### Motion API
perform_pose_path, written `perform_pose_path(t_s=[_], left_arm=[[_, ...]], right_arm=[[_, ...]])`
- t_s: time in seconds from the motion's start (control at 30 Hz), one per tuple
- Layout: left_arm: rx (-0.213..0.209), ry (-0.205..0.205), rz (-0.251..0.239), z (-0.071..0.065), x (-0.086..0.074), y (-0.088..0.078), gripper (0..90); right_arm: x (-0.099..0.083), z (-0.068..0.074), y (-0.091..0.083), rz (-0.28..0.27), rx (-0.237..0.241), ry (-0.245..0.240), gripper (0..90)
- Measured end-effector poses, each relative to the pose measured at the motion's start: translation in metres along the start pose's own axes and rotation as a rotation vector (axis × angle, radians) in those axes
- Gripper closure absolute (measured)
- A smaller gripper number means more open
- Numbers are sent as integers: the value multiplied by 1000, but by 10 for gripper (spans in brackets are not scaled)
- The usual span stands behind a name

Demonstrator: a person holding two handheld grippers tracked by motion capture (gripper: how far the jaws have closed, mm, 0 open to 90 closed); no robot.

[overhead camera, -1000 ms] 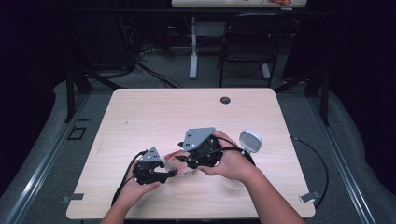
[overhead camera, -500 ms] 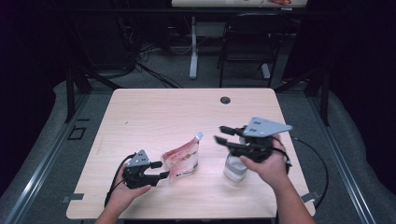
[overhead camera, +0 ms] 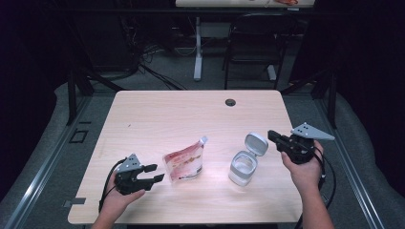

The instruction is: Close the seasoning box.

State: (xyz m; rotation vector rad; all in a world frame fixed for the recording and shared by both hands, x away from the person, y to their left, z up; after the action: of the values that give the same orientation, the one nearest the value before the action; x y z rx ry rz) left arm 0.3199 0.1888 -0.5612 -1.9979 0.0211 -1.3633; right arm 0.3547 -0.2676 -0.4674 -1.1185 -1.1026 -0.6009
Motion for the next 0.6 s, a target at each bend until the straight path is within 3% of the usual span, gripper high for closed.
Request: perform_pose_path(t_s=[0.2, 0.27, 0.33, 0.4, 0.43, 0.6], left_arm=[[23, -14, -6, 5, -4, -6, 484], [37, -24, -12, 8, -6, -8, 484], [52, -33, -23, 11, -7, -13, 484], [68, -42, -37, 14, -8, -16, 485], [68, -42, -37, 14, -8, -16, 484], [114, -54, -55, 21, -12, -25, 482]], right_arm=[[-13, 3, 3, 25, 41, 16, 882], [-15, 6, 0, 25, 68, 17, 885], [-20, 15, -4, 26, 142, 25, 879], [-26, 22, -6, 44, 160, 13, 878], [-29, 24, -7, 51, 163, -3, 875], [-41, 21, -15, 35, 148, 3, 851]])
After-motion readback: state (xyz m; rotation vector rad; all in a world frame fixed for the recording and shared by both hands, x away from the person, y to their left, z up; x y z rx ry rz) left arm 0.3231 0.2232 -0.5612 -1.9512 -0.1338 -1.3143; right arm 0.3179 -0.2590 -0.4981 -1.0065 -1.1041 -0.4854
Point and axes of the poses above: each handheld gripper's, and its own axes: y roughly forward along the jaws, x roughly out of its top, z roughly to its left, the point moved 4 cm from there along y, roughly forward along the jaws, and after that the axes turned 6 degrees about -x, right-handed, at the moved point
